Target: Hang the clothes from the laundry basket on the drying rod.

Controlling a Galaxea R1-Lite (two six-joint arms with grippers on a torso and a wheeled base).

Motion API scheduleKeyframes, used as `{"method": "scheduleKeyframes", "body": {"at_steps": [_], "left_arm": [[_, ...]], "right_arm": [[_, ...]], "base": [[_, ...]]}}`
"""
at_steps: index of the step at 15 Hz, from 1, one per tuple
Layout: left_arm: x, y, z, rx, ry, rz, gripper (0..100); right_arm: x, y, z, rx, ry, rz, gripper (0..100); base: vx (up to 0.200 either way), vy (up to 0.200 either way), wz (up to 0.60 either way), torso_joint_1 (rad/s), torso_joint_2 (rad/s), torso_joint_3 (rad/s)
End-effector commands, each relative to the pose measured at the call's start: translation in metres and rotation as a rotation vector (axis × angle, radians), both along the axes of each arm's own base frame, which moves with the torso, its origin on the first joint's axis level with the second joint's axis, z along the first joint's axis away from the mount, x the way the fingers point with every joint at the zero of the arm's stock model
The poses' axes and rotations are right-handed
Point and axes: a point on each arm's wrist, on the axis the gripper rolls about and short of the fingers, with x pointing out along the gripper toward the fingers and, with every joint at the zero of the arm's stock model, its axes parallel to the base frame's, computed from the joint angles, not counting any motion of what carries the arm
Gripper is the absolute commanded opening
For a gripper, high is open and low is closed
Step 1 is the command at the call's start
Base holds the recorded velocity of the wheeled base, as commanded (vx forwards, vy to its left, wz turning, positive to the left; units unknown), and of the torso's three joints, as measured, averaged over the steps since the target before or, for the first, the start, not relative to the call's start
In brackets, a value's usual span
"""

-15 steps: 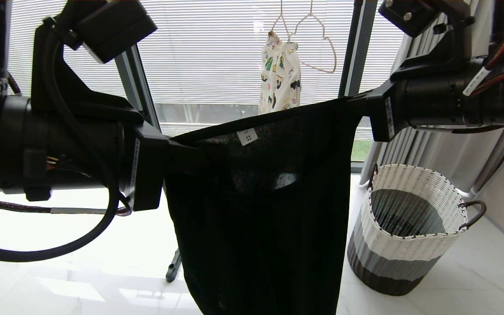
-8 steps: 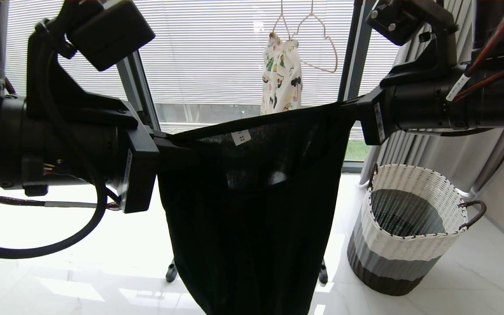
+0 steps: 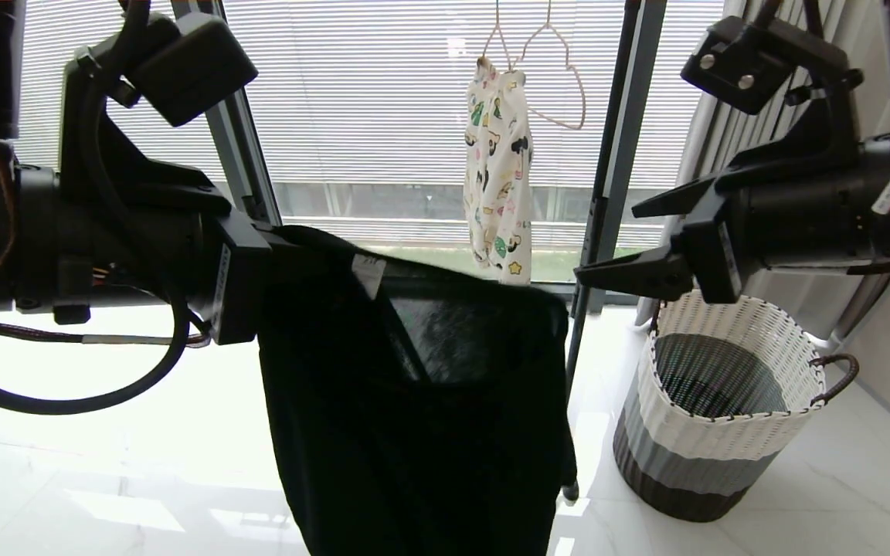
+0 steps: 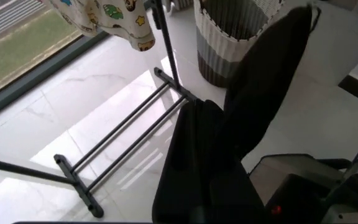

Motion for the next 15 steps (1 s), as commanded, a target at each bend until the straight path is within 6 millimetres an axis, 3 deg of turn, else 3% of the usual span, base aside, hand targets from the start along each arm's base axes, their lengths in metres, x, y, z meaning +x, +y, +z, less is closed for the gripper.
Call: {"method": "scheduleKeyframes", "body": {"at_steps": [1,3,4,6,7,8,10,13,15], "left_arm": [[0.011,0.01,-0.011,0.024,0.041,0.061,0],[0.011,0.013,-0.019,0.037,0.063,0.081,0],[0.008,0.018,-0.023,0.046,0.071,0.101,0],[-0.004,0.049,-0.031,0.112,0.067,0.186,0],[-0.007,0.061,-0.034,0.156,0.064,0.216,0],[-0.017,0.092,-0.04,0.196,0.078,0.341,0],[-0.028,0.11,-0.046,0.139,0.123,0.468,0],[-0.057,0.115,-0.055,0.002,0.184,0.617,0],[-0.068,0.117,-0.063,0.013,0.184,0.69,0]], "right_arm": [[-0.032,-0.03,0.008,0.03,0.036,0.081,100],[-0.037,-0.039,0.003,0.043,0.069,0.099,100],[-0.028,-0.053,-0.004,0.017,0.078,-0.012,100],[-0.016,-0.085,-0.019,-0.112,0.079,-0.347,100],[-0.015,-0.093,-0.022,-0.139,0.087,-0.422,100],[-0.013,-0.116,-0.031,-0.171,0.135,-0.557,100],[-0.017,-0.134,-0.044,-0.193,0.167,-0.651,100],[-0.026,-0.146,-0.051,-0.207,0.144,-0.748,100],[-0.024,-0.147,-0.056,-0.218,0.124,-0.785,100]], "base": [[0.0,0.0,0.0,0.0,0.0,0.0],[0.0,0.0,0.0,0.0,0.0,0.0],[0.0,0.0,0.0,0.0,0.0,0.0],[0.0,0.0,0.0,0.0,0.0,0.0],[0.0,0.0,0.0,0.0,0.0,0.0],[0.0,0.0,0.0,0.0,0.0,0.0],[0.0,0.0,0.0,0.0,0.0,0.0],[0.0,0.0,0.0,0.0,0.0,0.0],[0.0,0.0,0.0,0.0,0.0,0.0]]}}
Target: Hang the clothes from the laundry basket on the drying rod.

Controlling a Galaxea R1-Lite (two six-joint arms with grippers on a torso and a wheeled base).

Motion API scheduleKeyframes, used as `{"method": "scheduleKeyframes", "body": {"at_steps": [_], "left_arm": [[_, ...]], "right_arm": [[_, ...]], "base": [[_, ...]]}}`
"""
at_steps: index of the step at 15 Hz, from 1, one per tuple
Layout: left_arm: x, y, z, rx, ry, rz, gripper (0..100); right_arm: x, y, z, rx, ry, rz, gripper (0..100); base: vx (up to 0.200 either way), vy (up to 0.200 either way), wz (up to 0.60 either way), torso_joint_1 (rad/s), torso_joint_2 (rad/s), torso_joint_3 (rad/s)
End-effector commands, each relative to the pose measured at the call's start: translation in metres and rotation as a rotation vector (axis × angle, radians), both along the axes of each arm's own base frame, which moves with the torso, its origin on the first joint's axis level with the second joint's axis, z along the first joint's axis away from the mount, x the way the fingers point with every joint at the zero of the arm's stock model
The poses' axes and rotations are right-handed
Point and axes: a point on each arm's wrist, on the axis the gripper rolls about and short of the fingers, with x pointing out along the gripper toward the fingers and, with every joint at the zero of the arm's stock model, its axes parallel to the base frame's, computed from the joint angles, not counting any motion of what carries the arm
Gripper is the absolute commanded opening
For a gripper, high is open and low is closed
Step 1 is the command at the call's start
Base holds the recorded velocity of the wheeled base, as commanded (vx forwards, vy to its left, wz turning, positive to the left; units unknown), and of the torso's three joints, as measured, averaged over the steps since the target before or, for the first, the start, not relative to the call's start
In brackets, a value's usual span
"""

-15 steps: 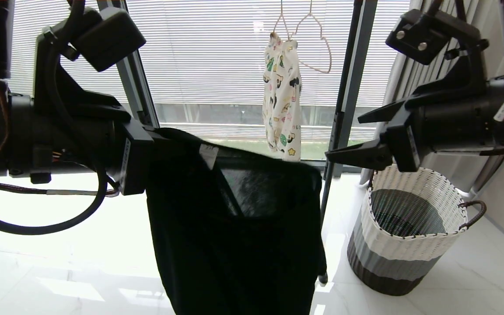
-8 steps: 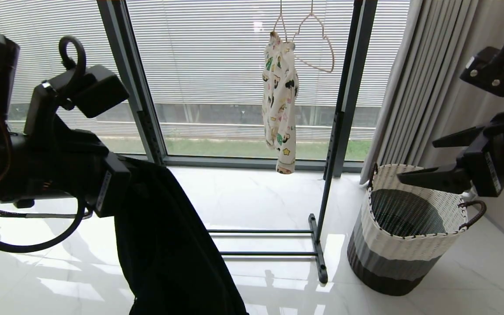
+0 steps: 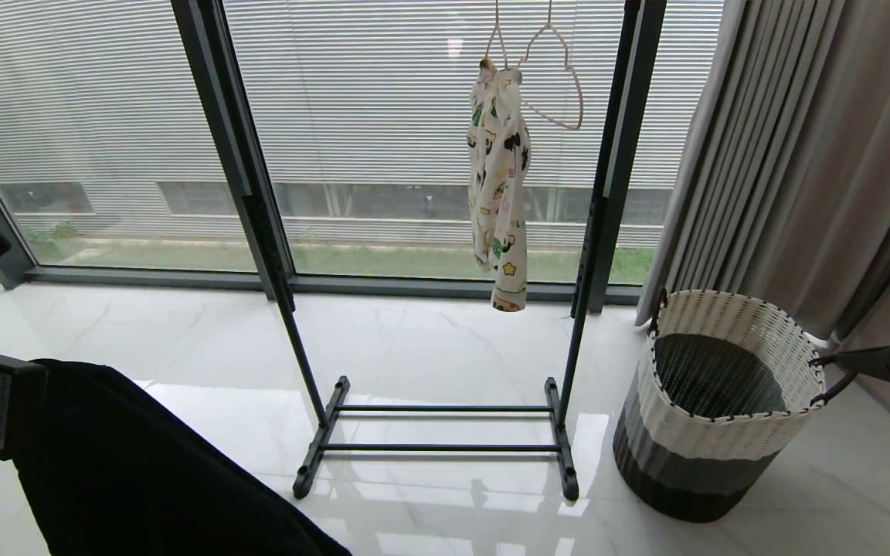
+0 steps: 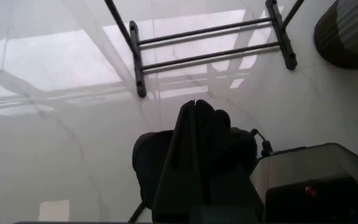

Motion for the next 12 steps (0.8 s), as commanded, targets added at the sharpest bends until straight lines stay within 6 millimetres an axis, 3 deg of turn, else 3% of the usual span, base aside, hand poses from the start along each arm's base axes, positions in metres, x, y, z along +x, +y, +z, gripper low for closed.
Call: {"method": "scheduleKeyframes", "body": {"at_steps": [1,6,9,12], "left_arm": [[-0.018,0.001,-0.002,0.02,-0.046,0.047,0],[-0.007,0.004,-0.008,0.025,-0.145,0.115,0],[-0.009,0.004,-0.008,0.03,-0.153,0.114,0],[-0.009,0.004,-0.007,0.032,-0.164,0.113,0]], "right_arm": [[-0.003,-0.002,-0.003,-0.003,-0.015,-0.012,100],[-0.001,-0.002,-0.002,0.0,-0.029,-0.012,100],[-0.001,-0.002,0.0,0.002,-0.038,-0.012,100],[0.001,-0.001,0.003,0.014,-0.079,-0.011,100]], "base": [[0.0,0.0,0.0,0.0,0.0,0.0],[0.0,0.0,0.0,0.008,-0.04,-0.034],[0.0,0.0,0.0,0.043,-0.25,-0.272],[0.0,0.0,0.0,0.188,-0.52,-0.289]]}}
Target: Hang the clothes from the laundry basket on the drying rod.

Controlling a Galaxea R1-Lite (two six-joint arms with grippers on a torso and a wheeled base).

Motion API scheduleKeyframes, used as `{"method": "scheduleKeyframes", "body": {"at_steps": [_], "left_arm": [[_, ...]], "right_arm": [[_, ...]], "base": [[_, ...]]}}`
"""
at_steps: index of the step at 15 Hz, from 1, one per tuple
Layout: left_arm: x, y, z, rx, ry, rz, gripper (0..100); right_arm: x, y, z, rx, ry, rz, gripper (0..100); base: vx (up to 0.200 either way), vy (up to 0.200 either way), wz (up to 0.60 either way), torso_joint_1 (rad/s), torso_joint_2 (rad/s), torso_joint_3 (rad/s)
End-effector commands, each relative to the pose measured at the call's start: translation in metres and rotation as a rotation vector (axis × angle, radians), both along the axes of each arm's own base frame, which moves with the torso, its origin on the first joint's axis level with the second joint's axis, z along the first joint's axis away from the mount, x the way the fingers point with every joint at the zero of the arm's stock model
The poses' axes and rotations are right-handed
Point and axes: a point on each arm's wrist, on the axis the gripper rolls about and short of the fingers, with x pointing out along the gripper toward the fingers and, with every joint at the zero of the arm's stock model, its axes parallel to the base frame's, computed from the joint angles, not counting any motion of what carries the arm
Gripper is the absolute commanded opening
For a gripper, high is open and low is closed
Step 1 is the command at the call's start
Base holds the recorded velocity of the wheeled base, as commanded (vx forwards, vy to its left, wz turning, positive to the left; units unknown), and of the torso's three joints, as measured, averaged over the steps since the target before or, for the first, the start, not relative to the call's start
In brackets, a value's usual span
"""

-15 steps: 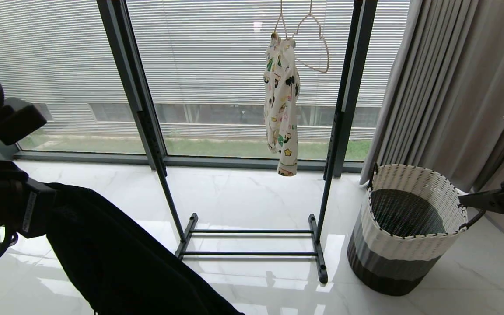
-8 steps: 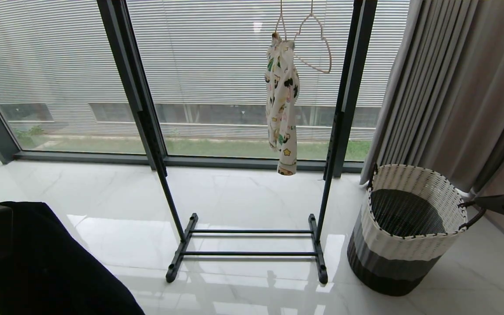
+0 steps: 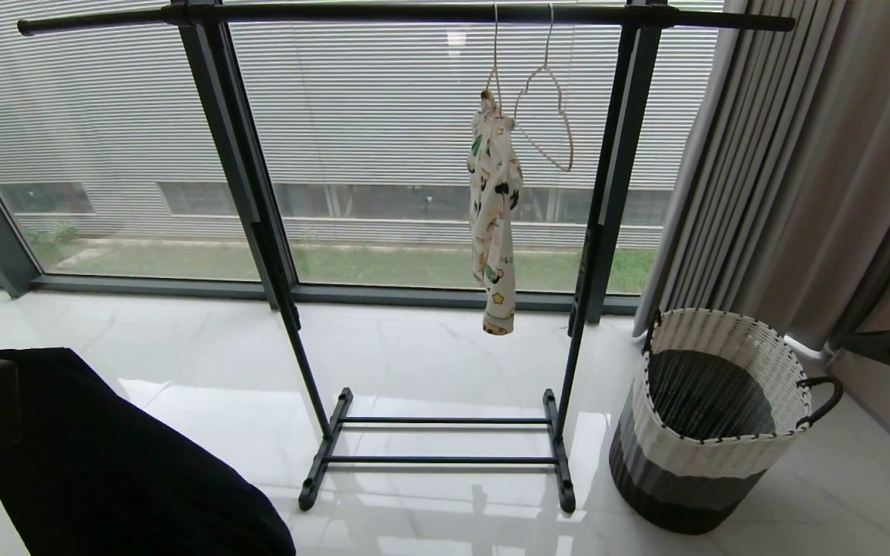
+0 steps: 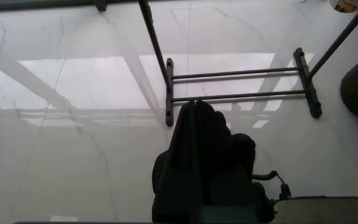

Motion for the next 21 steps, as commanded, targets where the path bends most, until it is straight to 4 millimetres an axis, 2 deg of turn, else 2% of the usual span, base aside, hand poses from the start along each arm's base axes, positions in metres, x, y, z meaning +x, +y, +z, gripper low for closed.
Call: {"method": "scheduleKeyframes", "body": {"at_steps": [1,15,21], "left_arm": [[0.0,0.0,0.0,0.0,0.0,0.0,0],[0.0,0.0,-0.001,0.0,0.001,0.0,0],[0.0,0.0,-0.001,-0.002,0.0,0.001,0]], "right_arm": [[0.001,0.0,0.0,0.002,-0.006,0.001,100],[0.007,0.002,0.0,0.012,-0.033,0.003,100],[-0.003,0.001,-0.013,0.078,0.011,0.071,100]], "base": [[0.0,0.0,0.0,0.178,-0.49,-0.286],[0.0,0.0,0.0,0.204,-0.49,-0.281],[0.0,0.0,0.0,0.048,-0.11,-0.058]]}}
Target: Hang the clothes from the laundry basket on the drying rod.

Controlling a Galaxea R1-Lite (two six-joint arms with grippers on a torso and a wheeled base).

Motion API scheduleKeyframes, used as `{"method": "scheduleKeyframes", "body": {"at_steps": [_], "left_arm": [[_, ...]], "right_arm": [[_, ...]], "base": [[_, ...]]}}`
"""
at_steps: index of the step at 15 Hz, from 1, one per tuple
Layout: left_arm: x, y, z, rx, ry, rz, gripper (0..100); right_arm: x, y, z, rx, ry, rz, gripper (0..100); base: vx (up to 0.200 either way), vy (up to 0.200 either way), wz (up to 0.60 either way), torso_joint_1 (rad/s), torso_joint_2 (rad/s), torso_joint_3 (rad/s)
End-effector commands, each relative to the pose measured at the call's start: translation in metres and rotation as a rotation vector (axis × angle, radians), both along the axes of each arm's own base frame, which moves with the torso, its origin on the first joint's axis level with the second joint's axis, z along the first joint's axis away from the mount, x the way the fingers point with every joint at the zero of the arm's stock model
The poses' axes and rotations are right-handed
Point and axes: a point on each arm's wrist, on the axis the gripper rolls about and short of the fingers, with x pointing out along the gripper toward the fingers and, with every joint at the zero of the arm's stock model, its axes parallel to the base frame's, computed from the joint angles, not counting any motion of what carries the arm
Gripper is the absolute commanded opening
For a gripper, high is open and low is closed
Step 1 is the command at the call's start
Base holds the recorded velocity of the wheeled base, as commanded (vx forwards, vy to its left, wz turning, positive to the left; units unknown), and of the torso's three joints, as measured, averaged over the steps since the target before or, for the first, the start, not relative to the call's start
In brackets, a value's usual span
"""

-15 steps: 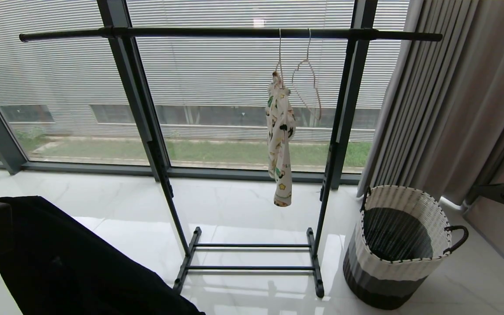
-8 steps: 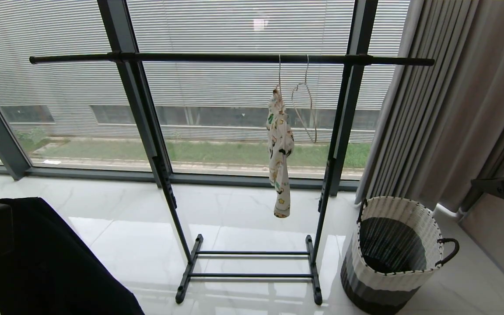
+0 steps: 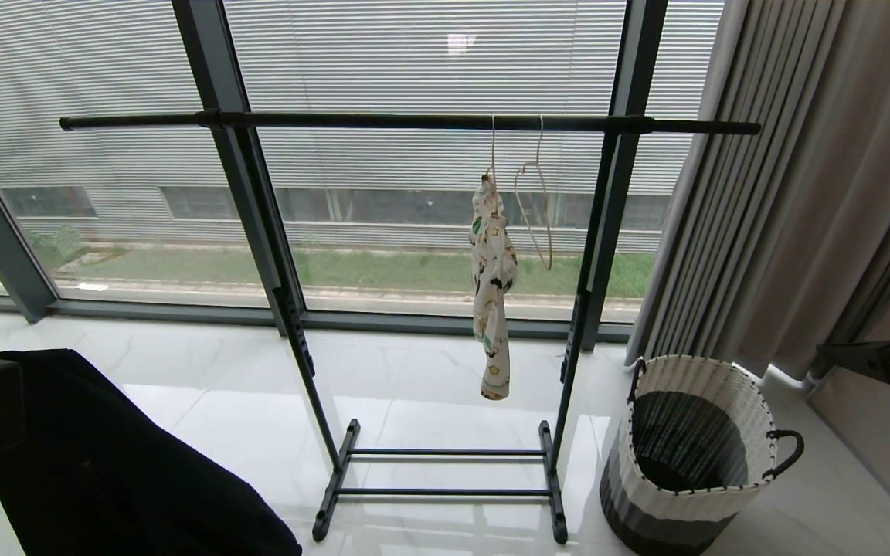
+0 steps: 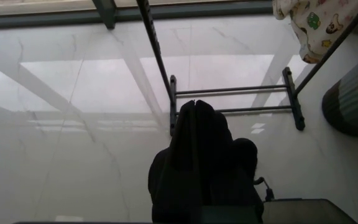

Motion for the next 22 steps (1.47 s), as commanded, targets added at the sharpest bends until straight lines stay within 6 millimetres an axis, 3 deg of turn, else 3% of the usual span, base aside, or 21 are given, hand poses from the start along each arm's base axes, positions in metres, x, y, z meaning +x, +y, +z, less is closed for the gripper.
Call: {"method": "scheduleKeyframes", "body": {"at_steps": [1,11,17,22], "left_arm": [[0.0,0.0,0.0,0.0,0.001,0.0,0],[0.0,0.0,0.0,0.0,0.001,-0.002,0],[-0.004,0.0,-0.005,0.008,-0.031,-0.006,0],[-0.004,0.0,-0.005,0.013,-0.05,-0.006,0]], "right_arm": [[-0.004,-0.001,0.0,0.016,-0.006,0.005,100],[0.006,0.002,-0.001,0.081,-0.121,0.01,100],[0.032,0.009,0.008,0.294,-0.237,-0.062,100],[0.031,0.018,0.008,0.296,-0.227,-0.018,100]], "base": [[0.0,0.2,0.0,0.007,-0.01,0.002],[0.0,0.2,0.0,0.006,0.0,0.0],[0.0,0.0,0.0,0.0,0.0,0.0],[0.0,0.0,0.0,0.0,0.0,0.0]]}}
